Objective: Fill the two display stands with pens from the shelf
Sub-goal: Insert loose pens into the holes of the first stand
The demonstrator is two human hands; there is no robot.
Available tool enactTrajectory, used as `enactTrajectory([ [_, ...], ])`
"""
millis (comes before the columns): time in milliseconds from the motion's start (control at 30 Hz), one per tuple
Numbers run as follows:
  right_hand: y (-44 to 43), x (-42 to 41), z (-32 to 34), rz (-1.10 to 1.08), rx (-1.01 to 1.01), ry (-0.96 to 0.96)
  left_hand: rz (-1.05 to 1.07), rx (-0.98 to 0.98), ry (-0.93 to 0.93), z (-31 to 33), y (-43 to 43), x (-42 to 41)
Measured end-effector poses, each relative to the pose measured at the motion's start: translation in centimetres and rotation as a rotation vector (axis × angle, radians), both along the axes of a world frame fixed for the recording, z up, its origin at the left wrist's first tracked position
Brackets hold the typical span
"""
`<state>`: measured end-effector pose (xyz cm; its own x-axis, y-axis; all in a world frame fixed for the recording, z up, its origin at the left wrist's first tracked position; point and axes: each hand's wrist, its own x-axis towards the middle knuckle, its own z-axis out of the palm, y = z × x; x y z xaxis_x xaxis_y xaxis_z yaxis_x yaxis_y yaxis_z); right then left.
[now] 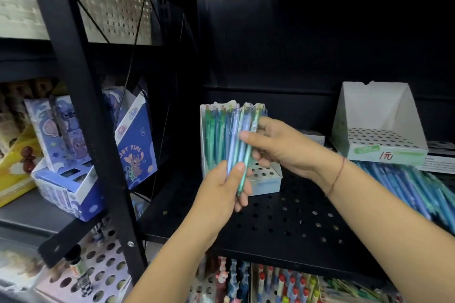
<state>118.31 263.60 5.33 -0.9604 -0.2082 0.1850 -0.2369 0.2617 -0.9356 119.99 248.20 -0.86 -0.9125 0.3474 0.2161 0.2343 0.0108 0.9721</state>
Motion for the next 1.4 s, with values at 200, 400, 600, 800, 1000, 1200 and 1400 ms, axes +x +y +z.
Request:
enactTrajectory([
  [200, -0.1, -1.7, 1.2, -0.188, -0.121, 0.250, 0.137, 0.079, 0.051, -0.6, -1.2, -1.0],
  [400, 0.9, -2.9, -0.2, -0.512, 0.178, 0.598, 0.189, 0.127, 0.071, -1.5, -1.6, -1.3],
  [600, 1.9, -3.4, -1.4, -0.602, 0.305, 0.683, 0.165, 0.176, 0.063, -1.9, -1.7, -1.2],
  [800, 2.0, -3.4, -2.0, -0.613, 0.310, 0.662, 0.152, 0.164, 0.059, -2.0, -1.7, -1.1],
  [1000, 2.0, -3.7, -2.6, -0.581, 0.330, 0.661, 0.116, 0.154, 0.043, -1.9, -1.8, -0.8],
  [1200, 2.3, -3.8, -2.8, -0.628, 0.417, 0.664, 0.087, 0.138, 0.039, -1.9, -1.9, -0.8],
  [1400, 0.7, -1.7, -1.7, -0.472, 0.044, 0.553, 0.049, 0.122, 0.034, -1.9, -2.0, -0.8],
])
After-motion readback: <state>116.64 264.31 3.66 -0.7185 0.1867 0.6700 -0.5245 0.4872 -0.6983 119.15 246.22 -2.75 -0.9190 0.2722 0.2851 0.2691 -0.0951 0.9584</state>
